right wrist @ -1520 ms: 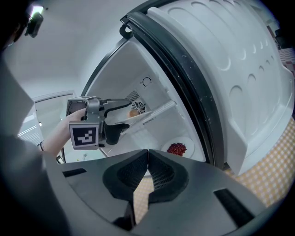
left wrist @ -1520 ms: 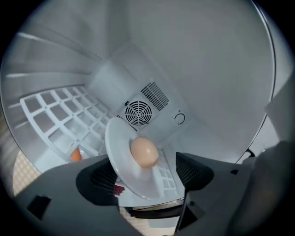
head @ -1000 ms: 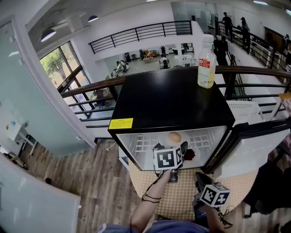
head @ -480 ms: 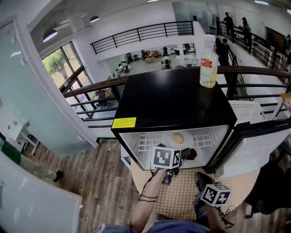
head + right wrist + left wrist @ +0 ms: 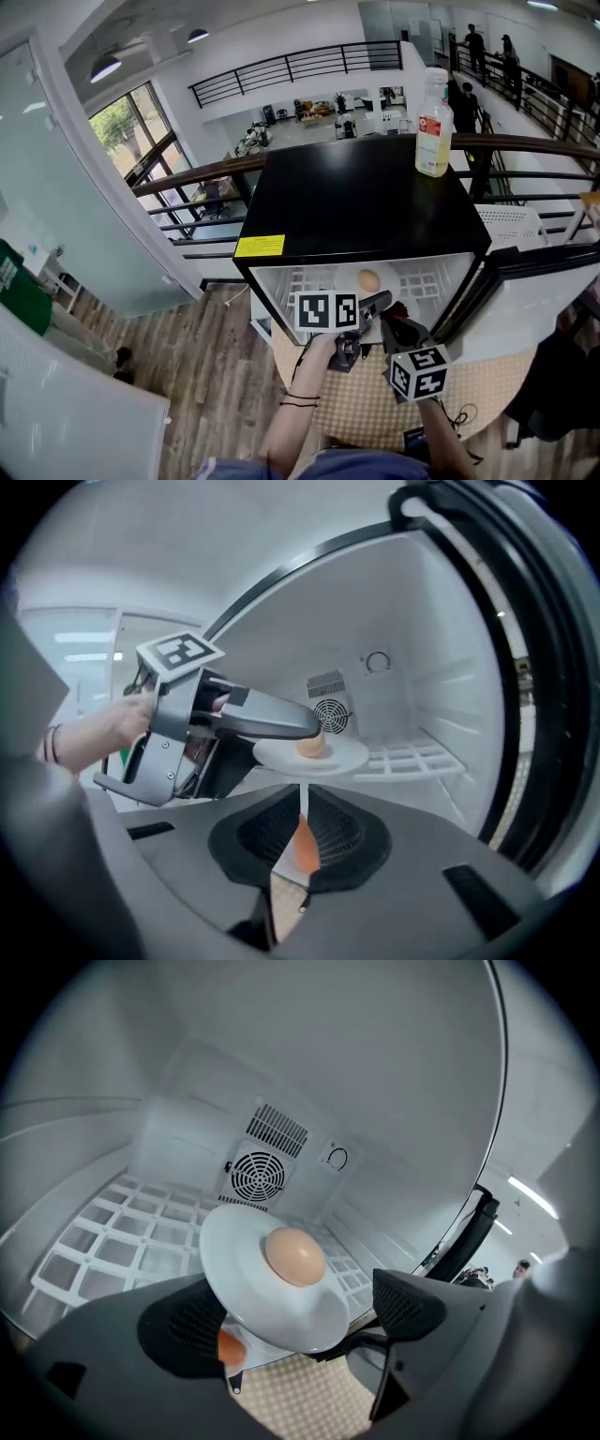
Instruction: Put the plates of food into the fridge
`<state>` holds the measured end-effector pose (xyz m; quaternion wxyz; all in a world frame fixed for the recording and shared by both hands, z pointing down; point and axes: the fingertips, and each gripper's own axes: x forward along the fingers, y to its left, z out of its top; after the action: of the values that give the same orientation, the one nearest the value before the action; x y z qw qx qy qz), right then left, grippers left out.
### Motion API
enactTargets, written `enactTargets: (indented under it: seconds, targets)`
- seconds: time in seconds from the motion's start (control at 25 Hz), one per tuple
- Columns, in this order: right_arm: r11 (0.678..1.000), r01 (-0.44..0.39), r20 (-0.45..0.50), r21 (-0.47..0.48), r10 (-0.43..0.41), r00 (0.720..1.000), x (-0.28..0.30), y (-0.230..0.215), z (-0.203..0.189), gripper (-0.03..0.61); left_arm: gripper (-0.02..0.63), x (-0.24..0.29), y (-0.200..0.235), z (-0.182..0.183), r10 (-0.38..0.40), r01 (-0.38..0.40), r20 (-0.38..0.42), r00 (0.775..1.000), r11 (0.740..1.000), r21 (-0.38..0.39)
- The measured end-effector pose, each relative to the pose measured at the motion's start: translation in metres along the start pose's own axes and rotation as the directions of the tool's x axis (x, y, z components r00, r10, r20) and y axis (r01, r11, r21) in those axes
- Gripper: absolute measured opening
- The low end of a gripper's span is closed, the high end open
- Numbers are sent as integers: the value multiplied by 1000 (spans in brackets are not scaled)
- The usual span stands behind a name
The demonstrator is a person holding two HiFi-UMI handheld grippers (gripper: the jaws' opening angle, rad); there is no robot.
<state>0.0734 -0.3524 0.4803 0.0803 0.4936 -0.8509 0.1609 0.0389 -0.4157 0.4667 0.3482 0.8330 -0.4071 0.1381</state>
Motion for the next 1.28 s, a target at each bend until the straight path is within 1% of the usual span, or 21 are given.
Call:
enactTargets:
  seconds: [0.08,0.12,0.16,0.2,0.32,0.44,0.52,0.6,0.64,0.76,0.8,0.84,0.92,1.04,1.16,1.28]
  targets:
    - [997,10,-26,-77,-12,1000,12,6,1,24,476,-1,0,0,-6,6,-4,1000,1000,-7]
    - [996,12,-33,-93,-15,999,17,9,1,57,476,-1,-1,0,-5,5,-9,1000,1000,-1]
    - [995,12,-34,-96,-16,999,21,11,2,107,476,-1,-1,-1,-1,1,-15,1000,1000,9]
    - [996,14,-27,-85,-16,999,24,12,5,115,476,-1,-1,-2,3,-3,-22,1000,1000,23]
    - [999,40,8,-34,-40,999,30,8,15,114,476,0,-2,-4,2,2,-51,999,997,71]
    - [998,66,21,-9,-66,998,36,-3,23,114,476,-2,-4,-8,-34,47,-102,994,991,123]
    - [997,73,12,-4,-73,997,40,-8,24,114,476,-4,-5,-10,-71,91,-140,988,986,139]
    - [997,74,3,-4,-74,997,43,-10,24,114,474,-8,-5,-13,-118,146,-192,974,979,140]
    - [997,73,1,-5,-73,997,43,-10,24,110,474,-11,-6,-15,-143,177,-225,964,974,139]
    - [997,73,0,-7,-73,997,43,-11,24,105,472,-23,-9,-21,-207,264,-326,923,954,141]
    - [997,74,0,-6,-74,997,43,-12,24,103,472,-27,-10,-23,-218,282,-347,912,948,146]
    - [997,77,0,-6,-77,997,43,-12,24,98,472,-31,-10,-25,-223,293,-358,907,944,153]
    - [996,84,-2,-15,-84,996,43,-13,23,95,472,-36,-11,-26,-226,294,-346,911,943,158]
    - [994,102,-13,-43,-103,995,42,-11,23,95,472,-47,-10,-28,-239,284,-291,926,951,124]
    - [990,130,-50,-57,-133,990,37,-11,15,95,471,-58,-10,-34,-246,279,-253,936,955,101]
    - [986,158,-89,-51,-162,983,33,-12,0,95,471,-62,-5,-40,-233,261,-237,943,961,93]
